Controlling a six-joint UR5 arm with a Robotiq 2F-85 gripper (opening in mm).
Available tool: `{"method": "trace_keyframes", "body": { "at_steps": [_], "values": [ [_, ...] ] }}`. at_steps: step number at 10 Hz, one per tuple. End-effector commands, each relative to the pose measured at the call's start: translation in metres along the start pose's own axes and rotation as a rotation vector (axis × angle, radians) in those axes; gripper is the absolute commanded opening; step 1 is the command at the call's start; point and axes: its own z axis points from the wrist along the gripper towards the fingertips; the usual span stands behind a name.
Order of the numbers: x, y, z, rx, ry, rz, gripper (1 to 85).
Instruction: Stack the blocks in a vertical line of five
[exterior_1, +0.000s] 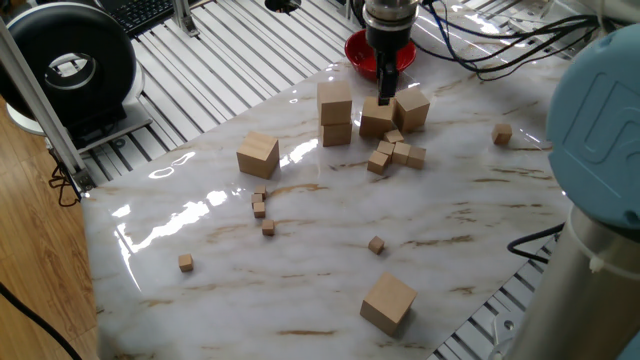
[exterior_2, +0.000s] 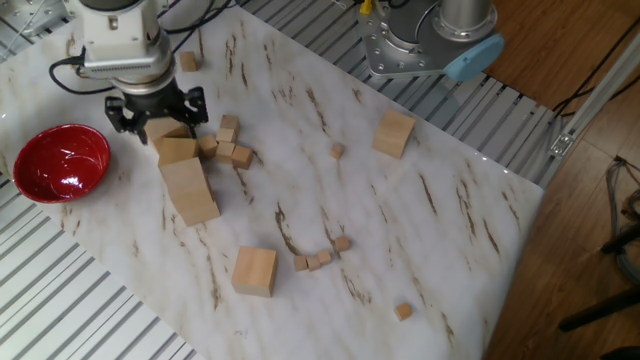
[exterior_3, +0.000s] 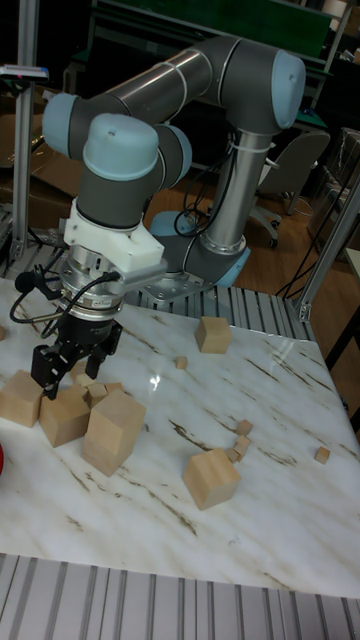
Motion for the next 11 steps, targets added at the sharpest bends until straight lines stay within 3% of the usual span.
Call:
{"method": "trace_keyframes", "body": {
  "at_steps": [1, 5, 9, 11],
  "values": [
    [-0.028, 0.002, 0.002, -0.027, -0.076, 0.088, 73.3],
    [-0.035, -0.015, 0.017, 0.011, -0.114, 0.095, 73.0],
    [-0.027, -0.009, 0.026, -0.011, -0.154, 0.115, 79.0],
    [-0.015, -0.014, 0.031, 0.012, -0.123, 0.116, 79.3]
  ]
}}
